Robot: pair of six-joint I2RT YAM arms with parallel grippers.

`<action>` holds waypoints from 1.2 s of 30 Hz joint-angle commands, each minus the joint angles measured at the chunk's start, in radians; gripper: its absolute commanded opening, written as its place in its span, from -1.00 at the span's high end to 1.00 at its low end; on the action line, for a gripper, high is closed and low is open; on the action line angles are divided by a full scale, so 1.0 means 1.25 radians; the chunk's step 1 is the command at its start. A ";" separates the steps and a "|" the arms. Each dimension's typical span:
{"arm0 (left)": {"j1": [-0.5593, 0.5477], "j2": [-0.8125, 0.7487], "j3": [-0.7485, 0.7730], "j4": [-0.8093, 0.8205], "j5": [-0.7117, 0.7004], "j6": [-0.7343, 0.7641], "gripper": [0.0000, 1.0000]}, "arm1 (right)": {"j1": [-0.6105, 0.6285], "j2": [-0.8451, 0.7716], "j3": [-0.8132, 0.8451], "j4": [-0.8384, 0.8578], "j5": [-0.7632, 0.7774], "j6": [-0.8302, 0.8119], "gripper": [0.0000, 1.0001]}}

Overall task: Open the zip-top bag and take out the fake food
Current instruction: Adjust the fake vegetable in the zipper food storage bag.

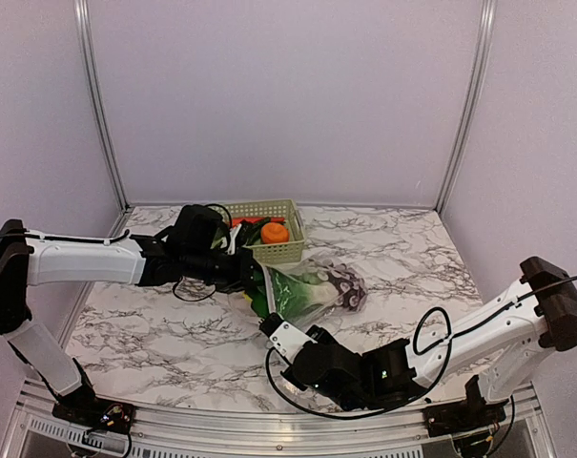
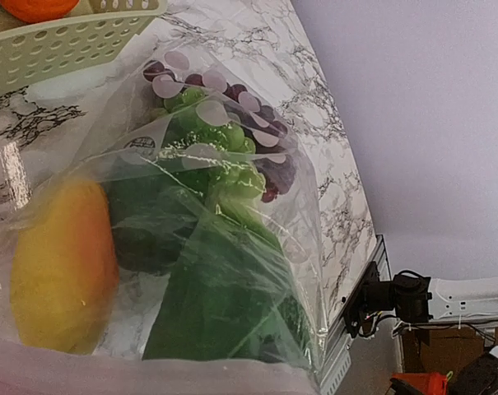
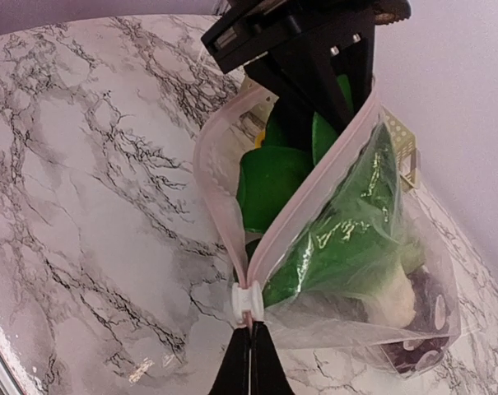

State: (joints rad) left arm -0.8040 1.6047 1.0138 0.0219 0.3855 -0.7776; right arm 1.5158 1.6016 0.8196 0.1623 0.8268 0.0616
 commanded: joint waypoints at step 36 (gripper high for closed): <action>0.032 -0.115 -0.093 -0.233 -0.095 0.185 1.00 | -0.057 -0.053 0.061 -0.195 0.036 0.145 1.00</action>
State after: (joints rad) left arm -0.7616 1.5131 0.8734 -0.1677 0.3470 -0.5861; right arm 1.4544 1.5669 0.8616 -0.0406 0.8246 0.2211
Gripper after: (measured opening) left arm 0.029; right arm 0.004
